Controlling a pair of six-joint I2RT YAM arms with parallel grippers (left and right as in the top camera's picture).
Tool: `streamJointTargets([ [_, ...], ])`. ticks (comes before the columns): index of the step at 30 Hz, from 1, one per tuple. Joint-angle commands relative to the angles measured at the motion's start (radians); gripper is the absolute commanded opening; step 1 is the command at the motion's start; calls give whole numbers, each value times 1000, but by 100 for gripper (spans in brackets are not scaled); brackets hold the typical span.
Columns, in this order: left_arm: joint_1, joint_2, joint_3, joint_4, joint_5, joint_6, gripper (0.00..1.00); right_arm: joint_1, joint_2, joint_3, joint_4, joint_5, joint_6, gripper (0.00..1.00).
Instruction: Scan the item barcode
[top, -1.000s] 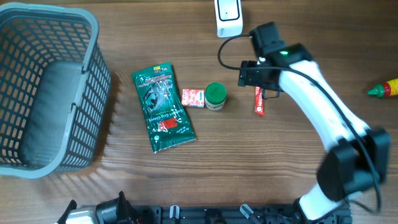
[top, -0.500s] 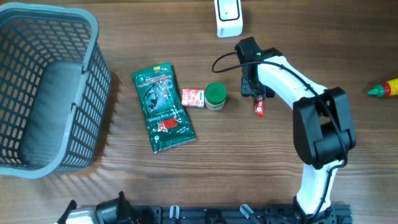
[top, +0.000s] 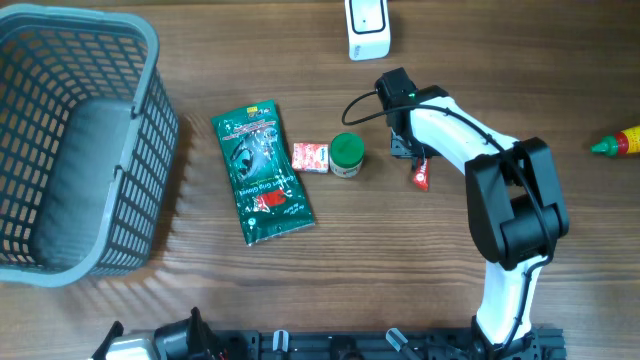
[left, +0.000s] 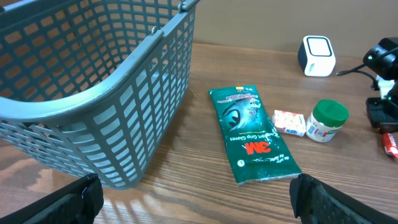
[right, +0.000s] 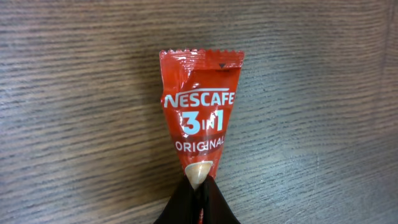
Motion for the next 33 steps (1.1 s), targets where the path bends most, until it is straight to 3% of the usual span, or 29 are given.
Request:
streamJointTargets([
  [1, 3, -6, -1, 1, 12, -2, 100, -23, 52, -14, -27, -269, -105, 4],
  [10, 4, -6, -1, 1, 12, -2, 100, -119, -118, 85, -179, -919, -387, 4],
  [14, 3, -6, -1, 1, 12, -2, 100, -203, -127, 80, -247, -1279, -609, 4],
  [21, 3, -6, -1, 1, 12, -2, 100, -262, -127, 71, -340, -1747, -822, 4],
  [24, 3, -6, -1, 1, 12, -2, 100, -262, -127, 71, -339, -1787, -884, 4],
  [27, 3, -6, -1, 1, 12, -2, 100, -261, -125, 71, -326, -1651, -970, 4],
  [31, 3, -6, -1, 1, 12, -2, 100, -246, -117, 71, -267, -1213, -839, 5],
  [33, 3, -6, -1, 1, 12, -2, 100, -246, -118, 71, -264, -1244, -838, 5],
])
